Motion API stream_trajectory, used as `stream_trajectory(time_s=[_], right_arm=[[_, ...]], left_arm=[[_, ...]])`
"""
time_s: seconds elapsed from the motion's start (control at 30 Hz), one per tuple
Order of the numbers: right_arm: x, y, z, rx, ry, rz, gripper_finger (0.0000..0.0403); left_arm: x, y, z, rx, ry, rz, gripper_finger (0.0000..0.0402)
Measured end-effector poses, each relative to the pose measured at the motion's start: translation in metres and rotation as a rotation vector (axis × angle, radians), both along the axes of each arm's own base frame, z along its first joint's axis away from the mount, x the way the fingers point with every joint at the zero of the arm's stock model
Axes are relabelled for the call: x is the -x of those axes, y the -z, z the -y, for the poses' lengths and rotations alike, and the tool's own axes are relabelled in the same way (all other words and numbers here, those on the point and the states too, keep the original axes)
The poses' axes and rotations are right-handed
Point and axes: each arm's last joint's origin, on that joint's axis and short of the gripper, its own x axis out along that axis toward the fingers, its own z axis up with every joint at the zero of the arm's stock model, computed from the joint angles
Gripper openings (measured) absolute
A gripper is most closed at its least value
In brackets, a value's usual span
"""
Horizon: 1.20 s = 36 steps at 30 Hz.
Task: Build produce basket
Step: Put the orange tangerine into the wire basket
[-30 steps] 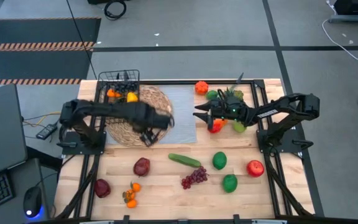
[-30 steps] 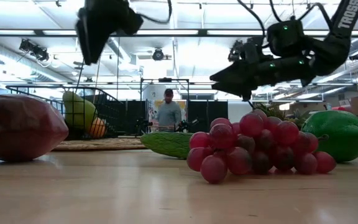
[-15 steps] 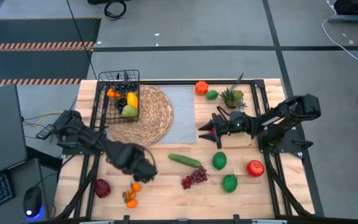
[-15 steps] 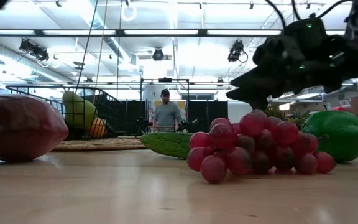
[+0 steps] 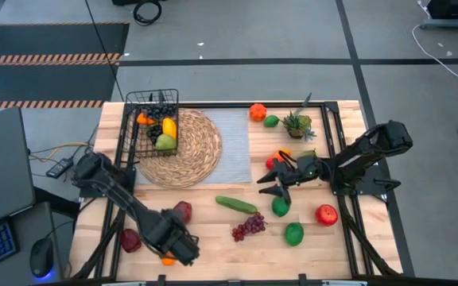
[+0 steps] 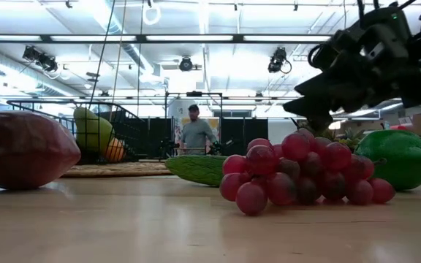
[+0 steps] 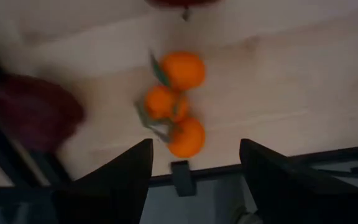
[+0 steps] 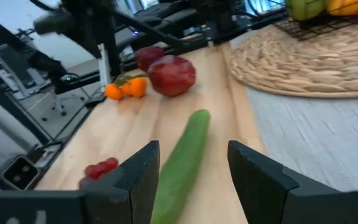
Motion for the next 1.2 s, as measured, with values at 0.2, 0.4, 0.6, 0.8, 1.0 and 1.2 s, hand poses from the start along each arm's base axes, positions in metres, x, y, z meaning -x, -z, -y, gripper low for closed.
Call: stream_trajectory(time_s=[0.2, 0.4, 0.6, 0.8, 1.0, 1.2], right_arm=[[0.001, -0.001, -0.009, -0.001, -0.037, 0.015, 0.0196], [0.002, -0.001, -0.016, -0.001, -0.073, 0.012, 0.0196], [0.004, 0.0, -0.027, -0.001, -0.122, 0.004, 0.0196], [0.006, -0.001, -0.034, -0.008, -0.155, 0.005, 0.0196], [0.007, -0.001, -0.04, -0.008, -0.177, 0.008, 0.0196], [0.007, -0.001, -0.041, -0.003, -0.163, 0.01, 0.0196]], left_arm=[[-0.006, 0.027, 0.018, 0.012, -0.003, -0.056, 0.0247], [-0.001, 0.045, 0.028, 0.015, 0.015, -0.17, 0.0247], [0.006, 0.045, 0.031, -0.045, -0.006, -0.182, 0.0246], [0.008, 0.059, 0.03, -0.057, -0.016, -0.163, 0.0231], [0.009, 0.076, 0.027, -0.05, -0.024, -0.152, 0.0215], [0.009, 0.083, 0.021, -0.079, -0.019, -0.155, 0.0193]])
